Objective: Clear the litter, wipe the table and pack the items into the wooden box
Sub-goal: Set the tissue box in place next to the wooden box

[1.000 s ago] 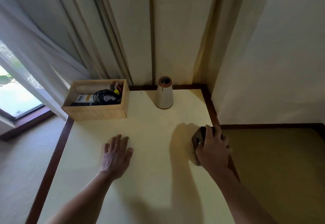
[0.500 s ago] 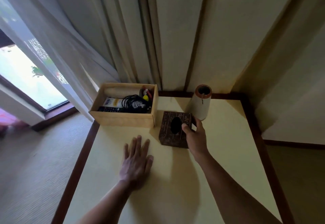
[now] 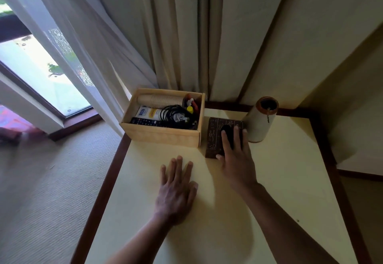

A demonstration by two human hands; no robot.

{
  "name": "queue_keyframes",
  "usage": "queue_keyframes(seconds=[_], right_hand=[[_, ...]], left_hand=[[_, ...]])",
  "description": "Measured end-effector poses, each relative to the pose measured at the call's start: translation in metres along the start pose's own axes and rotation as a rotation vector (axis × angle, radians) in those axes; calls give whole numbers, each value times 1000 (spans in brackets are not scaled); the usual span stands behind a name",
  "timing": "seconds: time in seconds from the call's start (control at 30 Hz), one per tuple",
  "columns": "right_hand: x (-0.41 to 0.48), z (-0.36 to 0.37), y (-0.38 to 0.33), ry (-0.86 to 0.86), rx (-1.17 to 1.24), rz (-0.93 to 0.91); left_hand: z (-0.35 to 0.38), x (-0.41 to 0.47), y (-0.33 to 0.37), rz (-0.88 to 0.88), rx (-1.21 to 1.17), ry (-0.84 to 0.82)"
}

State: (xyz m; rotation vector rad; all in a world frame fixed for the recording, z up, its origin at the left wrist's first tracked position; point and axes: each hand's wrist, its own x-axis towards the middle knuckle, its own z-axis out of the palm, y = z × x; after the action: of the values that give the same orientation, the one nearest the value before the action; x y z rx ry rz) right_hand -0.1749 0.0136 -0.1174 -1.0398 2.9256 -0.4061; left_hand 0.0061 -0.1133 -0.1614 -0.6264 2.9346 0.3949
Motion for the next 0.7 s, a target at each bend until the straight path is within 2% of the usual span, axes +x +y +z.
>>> queue_keyframes(seconds=[0.27, 0.7], right_hand=[[36, -1, -12, -31, -20, -3], [35, -3, -12, -29, -82, -34]], left_hand=[[-1, 0, -1, 4, -8, -8], [-1, 1, -1, -2, 1, -26]])
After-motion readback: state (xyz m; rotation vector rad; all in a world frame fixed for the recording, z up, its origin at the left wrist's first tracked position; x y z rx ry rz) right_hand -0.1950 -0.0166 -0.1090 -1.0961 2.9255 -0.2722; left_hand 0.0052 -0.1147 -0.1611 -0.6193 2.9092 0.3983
